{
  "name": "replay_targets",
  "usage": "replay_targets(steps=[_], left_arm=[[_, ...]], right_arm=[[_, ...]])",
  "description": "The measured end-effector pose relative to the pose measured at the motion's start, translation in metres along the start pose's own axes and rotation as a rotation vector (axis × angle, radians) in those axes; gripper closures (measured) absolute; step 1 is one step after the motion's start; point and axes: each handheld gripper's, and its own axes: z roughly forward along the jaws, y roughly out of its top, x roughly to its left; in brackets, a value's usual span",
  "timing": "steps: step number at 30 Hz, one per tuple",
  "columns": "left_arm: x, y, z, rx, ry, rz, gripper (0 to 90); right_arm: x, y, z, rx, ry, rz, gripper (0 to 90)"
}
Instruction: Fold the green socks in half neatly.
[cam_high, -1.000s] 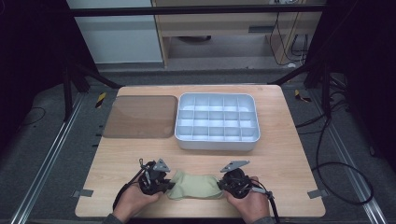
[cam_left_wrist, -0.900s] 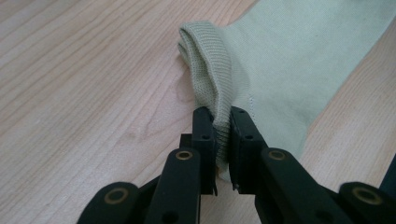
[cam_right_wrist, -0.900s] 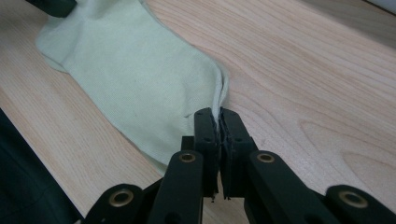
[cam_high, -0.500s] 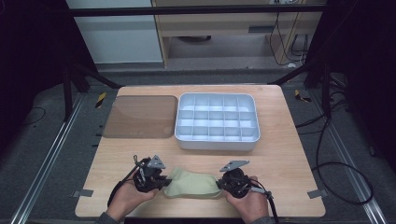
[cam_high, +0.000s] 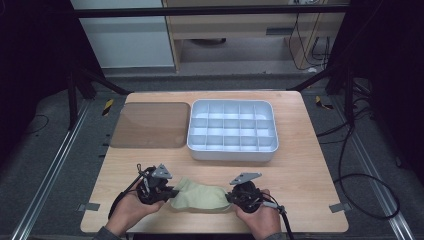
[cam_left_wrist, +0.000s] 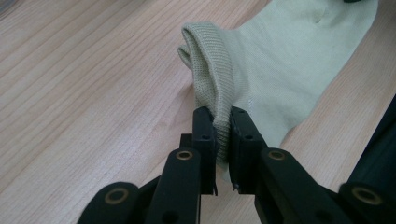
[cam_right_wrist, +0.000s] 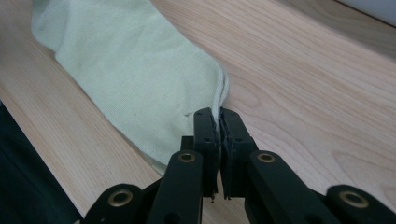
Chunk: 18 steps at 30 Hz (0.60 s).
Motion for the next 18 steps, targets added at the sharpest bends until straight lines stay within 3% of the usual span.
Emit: replay_targets(steps=[10, 18], left_arm=[[-0.004, 0.006, -0.008, 0.019, -0.015, 0.028, 82.0], [-0.013, 0.02, -0.006, 0.028, -0.051, 0.054, 82.0]], right_arm=[[0.008, 0.01, 0.003, -0.005, 0.003, -0.015, 86.5], [0.013, 0.012, 0.007, -0.01, 0.007, -0.012, 86.0]])
